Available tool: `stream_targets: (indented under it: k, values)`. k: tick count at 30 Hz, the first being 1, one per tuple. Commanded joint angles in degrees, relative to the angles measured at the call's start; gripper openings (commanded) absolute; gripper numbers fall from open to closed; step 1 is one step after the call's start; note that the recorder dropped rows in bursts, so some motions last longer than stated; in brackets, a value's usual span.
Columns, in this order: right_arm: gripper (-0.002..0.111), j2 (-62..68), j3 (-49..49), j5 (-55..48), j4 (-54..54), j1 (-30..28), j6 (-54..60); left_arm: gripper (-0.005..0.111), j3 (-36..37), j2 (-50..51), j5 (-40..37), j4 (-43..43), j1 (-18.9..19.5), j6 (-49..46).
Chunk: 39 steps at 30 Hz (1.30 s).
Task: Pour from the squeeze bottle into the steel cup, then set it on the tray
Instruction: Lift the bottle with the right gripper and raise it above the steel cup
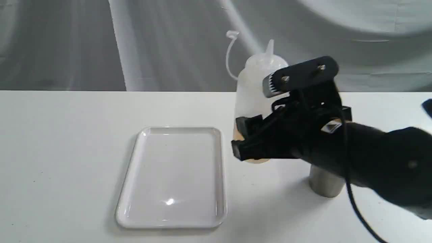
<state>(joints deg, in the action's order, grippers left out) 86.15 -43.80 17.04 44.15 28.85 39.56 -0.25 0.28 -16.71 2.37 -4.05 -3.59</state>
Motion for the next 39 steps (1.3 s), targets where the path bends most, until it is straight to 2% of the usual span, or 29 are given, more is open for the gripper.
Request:
stream_targets:
  k: [1, 9, 13, 17, 20, 22, 32, 39]
  values:
    - [0.038, -4.9, -0.2, -2.4, -0.2, -3.3, -0.9, 0.008, 0.3, -0.3, 0.4, 0.2, -0.2, 0.1]
    - [0.038, -13.9, -0.4, -12.4, -13.2, -13.6, -10.3, 0.008, 0.3, -0.3, 0.4, 0.2, -0.2, 0.1]
    - [0.038, -17.4, -1.7, -21.5, -30.2, -20.7, -24.1, 0.008, 0.3, -0.3, 0.4, 0.2, -0.2, 0.1]
    - [0.038, -18.0, -6.4, -36.4, -59.1, -26.1, -48.1, 0.008, 0.3, -0.3, 0.4, 0.2, -0.2, 0.1]
    - [0.038, -18.1, -8.4, -45.0, -77.9, -26.3, -59.3, 0.008, 0.3, -0.3, 0.4, 0.2, -0.2, 0.1]
    - [0.038, -18.6, -8.4, -46.7, -84.6, -26.3, -64.2, 0.008, 0.3, -0.3, 0.4, 0.2, -0.2, 0.1]
    - [0.038, -19.9, -8.2, -50.9, -97.8, -26.1, -67.0, 0.008, 0.3, -0.3, 0.4, 0.2, -0.2, 0.1]
    - [0.038, -19.8, -6.5, -51.4, -108.8, -25.9, -72.9, 0.008, 0.3, -0.3, 0.4, 0.2, -0.2, 0.1]
